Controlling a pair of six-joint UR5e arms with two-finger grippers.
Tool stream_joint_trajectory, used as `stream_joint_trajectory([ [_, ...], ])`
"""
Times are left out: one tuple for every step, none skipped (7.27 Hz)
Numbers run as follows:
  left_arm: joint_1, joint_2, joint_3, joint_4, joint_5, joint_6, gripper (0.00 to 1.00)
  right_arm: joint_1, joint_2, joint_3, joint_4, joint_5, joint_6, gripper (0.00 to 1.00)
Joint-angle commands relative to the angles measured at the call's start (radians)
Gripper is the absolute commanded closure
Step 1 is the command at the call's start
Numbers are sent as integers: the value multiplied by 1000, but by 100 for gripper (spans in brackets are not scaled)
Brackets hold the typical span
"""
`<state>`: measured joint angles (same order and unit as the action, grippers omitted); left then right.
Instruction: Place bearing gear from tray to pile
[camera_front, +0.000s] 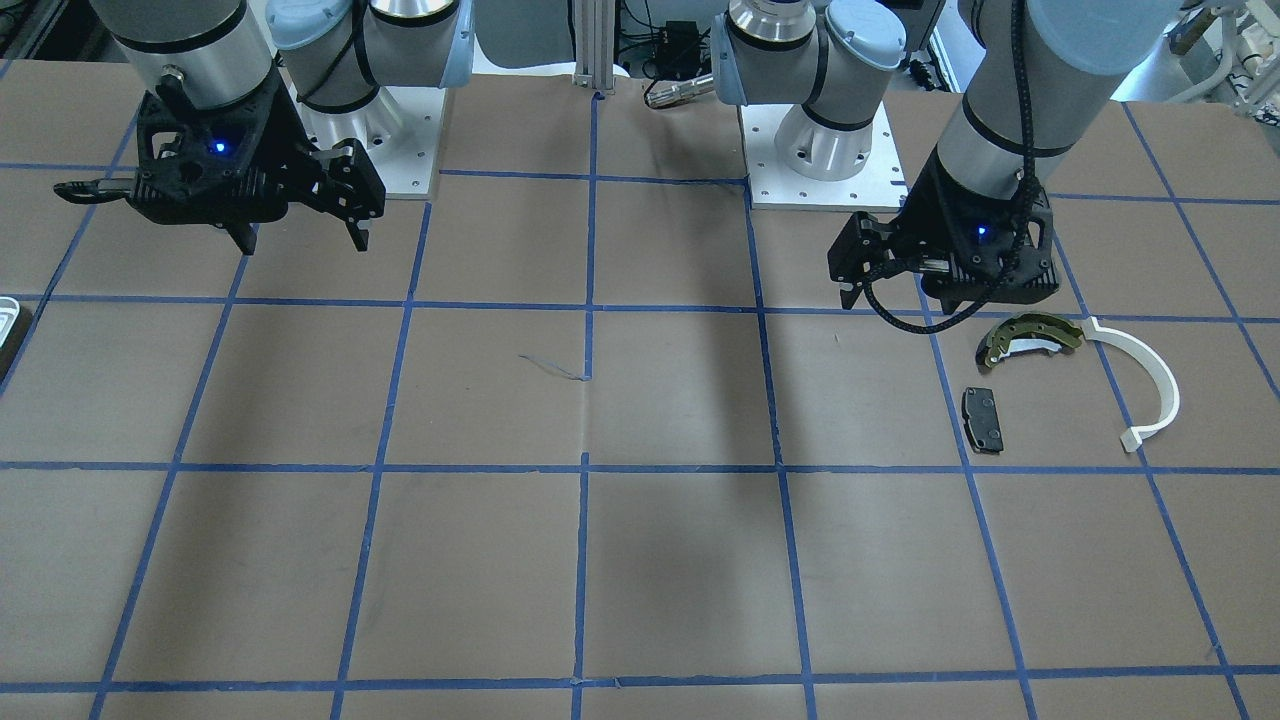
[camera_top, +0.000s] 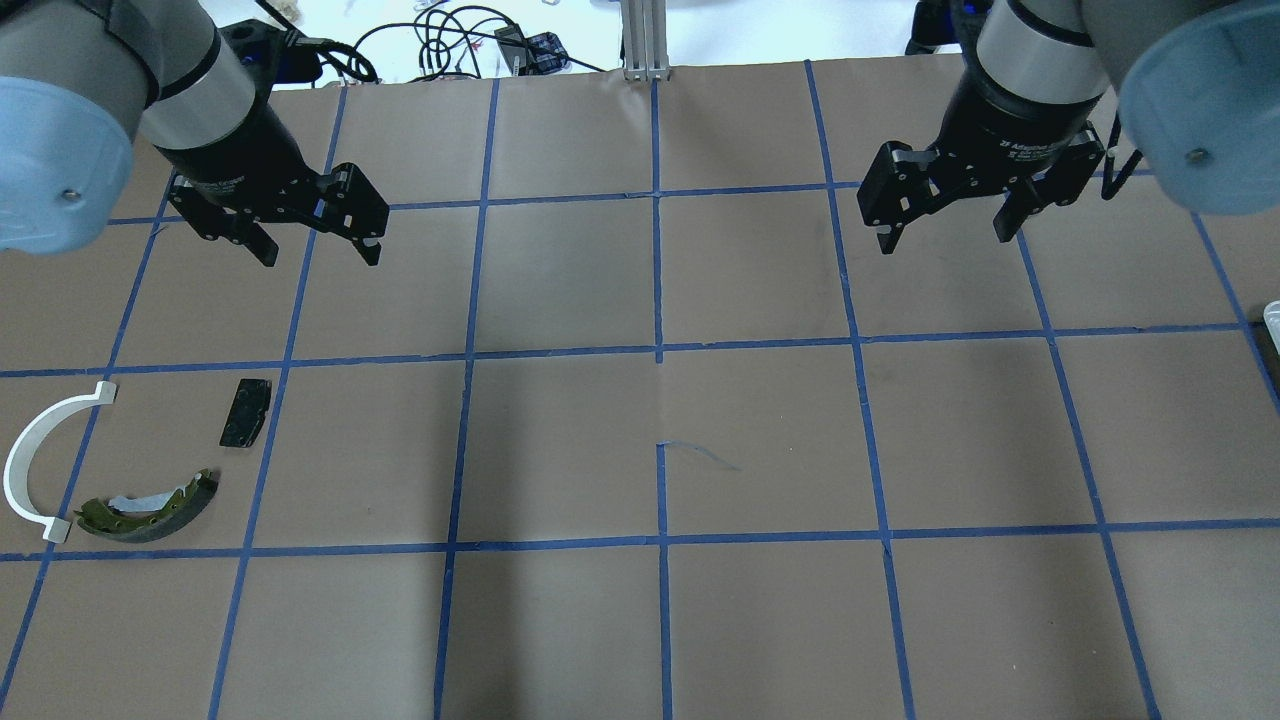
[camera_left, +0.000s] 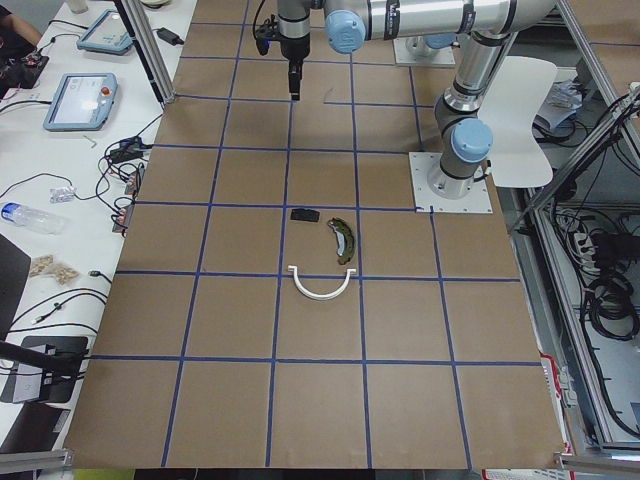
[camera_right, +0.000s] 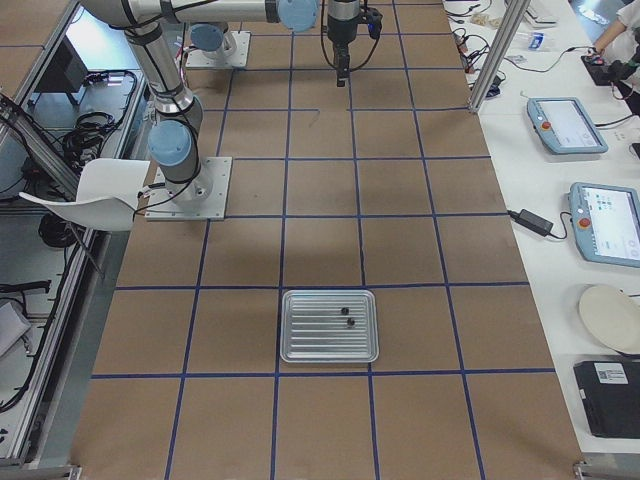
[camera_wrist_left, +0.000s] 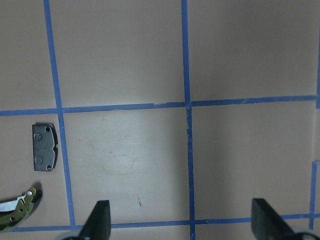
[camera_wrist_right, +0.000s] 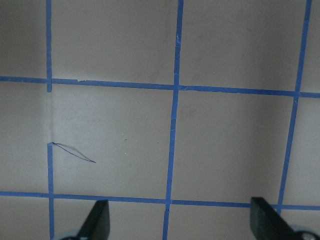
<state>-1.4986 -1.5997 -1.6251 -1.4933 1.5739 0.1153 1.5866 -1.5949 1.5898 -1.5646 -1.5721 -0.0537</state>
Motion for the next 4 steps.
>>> stream_joint_trajectory([
  [0,0,-1,1,1,3,0,-7,1,2,3,-5,-41,0],
  [1,0,-1,1,2,3,0,-23,7,3,-6,-11,-104,0],
  [1,0,1,1,3,3,0,-93,16,3,-11,-29,-246,0],
  [1,0,-2,2,2,4,0,-222,19,12,-11,-28,-397,0],
])
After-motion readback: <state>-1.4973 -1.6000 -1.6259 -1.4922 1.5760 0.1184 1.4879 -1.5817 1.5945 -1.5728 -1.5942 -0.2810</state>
